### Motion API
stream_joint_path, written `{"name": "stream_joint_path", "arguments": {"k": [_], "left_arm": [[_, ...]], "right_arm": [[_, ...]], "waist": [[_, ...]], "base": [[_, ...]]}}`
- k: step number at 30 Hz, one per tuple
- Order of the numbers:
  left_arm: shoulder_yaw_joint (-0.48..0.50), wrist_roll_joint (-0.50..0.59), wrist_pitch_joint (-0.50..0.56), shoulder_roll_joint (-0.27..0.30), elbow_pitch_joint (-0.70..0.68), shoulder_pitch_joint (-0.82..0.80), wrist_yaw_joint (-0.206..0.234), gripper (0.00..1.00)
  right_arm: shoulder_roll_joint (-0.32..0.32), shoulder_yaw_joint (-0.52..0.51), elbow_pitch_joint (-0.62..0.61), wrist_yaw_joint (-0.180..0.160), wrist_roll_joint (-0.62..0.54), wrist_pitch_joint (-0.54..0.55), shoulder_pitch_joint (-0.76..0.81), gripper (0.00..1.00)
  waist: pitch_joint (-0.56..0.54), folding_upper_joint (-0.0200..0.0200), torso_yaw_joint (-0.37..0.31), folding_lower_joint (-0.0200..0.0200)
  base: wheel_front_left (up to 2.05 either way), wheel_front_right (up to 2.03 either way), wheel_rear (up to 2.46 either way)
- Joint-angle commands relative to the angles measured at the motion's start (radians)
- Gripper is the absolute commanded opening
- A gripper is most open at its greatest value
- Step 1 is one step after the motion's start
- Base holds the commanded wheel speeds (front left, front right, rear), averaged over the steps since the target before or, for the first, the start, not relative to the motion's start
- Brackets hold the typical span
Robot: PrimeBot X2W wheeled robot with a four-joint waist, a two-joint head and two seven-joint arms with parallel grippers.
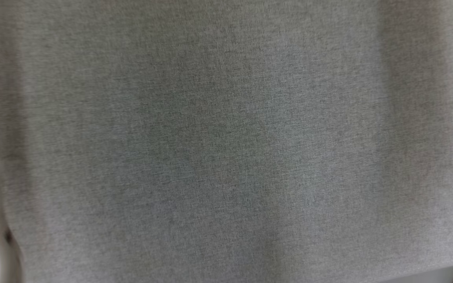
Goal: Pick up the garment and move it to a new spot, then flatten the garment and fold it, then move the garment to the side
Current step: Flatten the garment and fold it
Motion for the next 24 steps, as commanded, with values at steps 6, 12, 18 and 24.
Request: {"name": "stream_joint_path", "arguments": {"k": [6, 12, 18, 24], "left_arm": [[-0.059, -0.044, -0.001, -0.018, -0.048, 0.316, 0.0, 0.0], [-0.066, -0.04, -0.001, -0.063, -0.071, 0.555, 0.0, 0.0], [-0.104, -0.047, -0.001, -0.121, -0.081, 0.779, 0.0, 0.0], [-0.121, -0.051, -0.001, -0.141, -0.057, 0.926, -0.001, 0.0]], "right_arm": [[-0.071, 0.037, -0.048, -0.002, 0.1, 0.037, 0.332, 0.0], [-0.066, -0.025, -0.138, -0.002, 0.109, 0.152, 0.591, 0.0], [0.015, -0.16, -0.297, -0.002, 0.093, 0.31, 0.89, 0.0], [0.113, -0.209, -0.439, -0.002, 0.021, 0.487, 1.137, 0.0]], "waist": [[-0.168, -0.0002, 0.03, -0.0002], [-0.283, -0.0002, 0.039, -0.0002], [-0.406, -0.0002, 0.051, -0.0002], [-0.513, -0.0002, 0.054, -0.0002]], "base": [[0.0, 0.0, 0.0], [0.0, 0.0, 0.0], [0.0, 0.0, 0.0], [0.0, 0.0, 0.0]]}}
